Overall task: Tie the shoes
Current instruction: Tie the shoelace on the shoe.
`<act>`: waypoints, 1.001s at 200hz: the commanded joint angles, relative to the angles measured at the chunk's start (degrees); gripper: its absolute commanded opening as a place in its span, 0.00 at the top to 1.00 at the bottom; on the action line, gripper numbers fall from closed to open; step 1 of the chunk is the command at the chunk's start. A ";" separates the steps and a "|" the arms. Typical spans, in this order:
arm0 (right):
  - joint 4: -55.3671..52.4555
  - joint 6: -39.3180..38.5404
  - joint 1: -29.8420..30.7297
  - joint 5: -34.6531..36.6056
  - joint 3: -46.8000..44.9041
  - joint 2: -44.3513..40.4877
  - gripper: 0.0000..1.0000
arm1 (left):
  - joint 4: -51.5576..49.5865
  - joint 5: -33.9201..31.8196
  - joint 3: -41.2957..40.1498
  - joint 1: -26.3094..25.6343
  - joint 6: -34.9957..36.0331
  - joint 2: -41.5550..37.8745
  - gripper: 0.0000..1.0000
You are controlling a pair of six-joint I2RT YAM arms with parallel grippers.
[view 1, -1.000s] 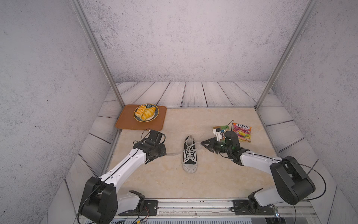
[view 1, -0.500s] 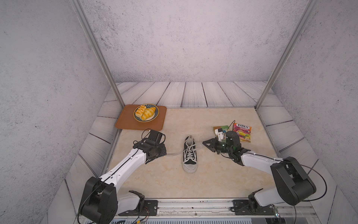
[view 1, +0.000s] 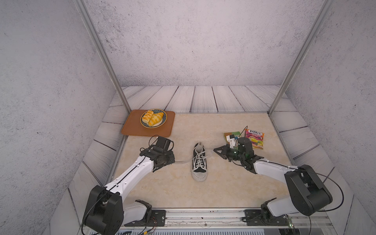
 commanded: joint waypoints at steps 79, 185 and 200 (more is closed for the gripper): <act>-25.23 -14.23 -8.58 3.21 2.02 -17.46 1.00 | -9.89 -6.82 6.75 1.60 4.31 -5.87 1.00; -39.81 -17.75 -25.48 7.48 -0.74 -30.49 1.00 | -15.88 -8.91 9.75 9.61 8.57 -8.53 1.00; -40.92 -17.58 -27.97 8.19 -1.21 -30.90 1.00 | -15.52 -8.66 9.28 10.10 8.51 -8.27 1.00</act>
